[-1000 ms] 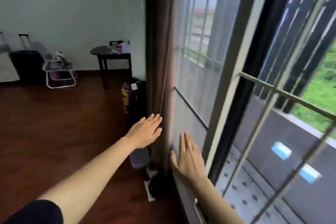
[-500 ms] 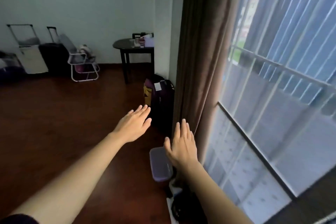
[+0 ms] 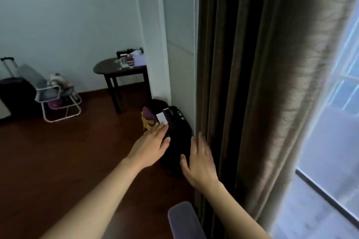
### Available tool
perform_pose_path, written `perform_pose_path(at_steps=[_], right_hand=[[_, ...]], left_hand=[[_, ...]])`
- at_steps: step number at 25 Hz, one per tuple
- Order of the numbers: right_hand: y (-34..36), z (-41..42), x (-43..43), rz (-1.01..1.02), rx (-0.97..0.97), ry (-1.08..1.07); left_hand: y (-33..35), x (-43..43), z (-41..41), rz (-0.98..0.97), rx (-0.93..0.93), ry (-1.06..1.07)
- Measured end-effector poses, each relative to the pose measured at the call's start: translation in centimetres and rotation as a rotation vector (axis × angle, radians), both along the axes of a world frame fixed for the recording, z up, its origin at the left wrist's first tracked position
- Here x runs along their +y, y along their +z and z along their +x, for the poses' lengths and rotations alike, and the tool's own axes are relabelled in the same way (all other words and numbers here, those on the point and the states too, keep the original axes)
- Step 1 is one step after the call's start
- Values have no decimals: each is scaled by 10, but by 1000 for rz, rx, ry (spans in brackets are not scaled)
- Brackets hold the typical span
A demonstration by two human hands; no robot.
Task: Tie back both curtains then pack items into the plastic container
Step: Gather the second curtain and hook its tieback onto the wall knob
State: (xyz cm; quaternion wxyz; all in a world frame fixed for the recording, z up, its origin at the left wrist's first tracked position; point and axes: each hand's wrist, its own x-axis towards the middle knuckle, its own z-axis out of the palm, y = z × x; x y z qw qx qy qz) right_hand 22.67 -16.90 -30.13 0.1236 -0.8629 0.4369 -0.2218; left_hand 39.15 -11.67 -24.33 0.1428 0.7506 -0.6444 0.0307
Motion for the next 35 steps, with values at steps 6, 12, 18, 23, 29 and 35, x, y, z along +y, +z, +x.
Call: perform_pose_path(at_steps=[6,12,18,23,29,35], right_hand=[[22,59,-67,-23,2,-189],[36,78,-102,-58,-25,-422],[56,126,-113,-103,-23,-669],[116,144,-144,-161,39,-789],[172,126,-175,-133,-82,-887],[87,125,-157,217,-26,-804]], left_hand=[[22,-105,64,-118,39,-196],[19,-220,79,-98,137,-450],[41,-271,80,-208,346,-909],[92,-323,81,-298,524,-1069],[137,-344,69,-271,558,-1210],[59,-334,86,-29,361,-1232]])
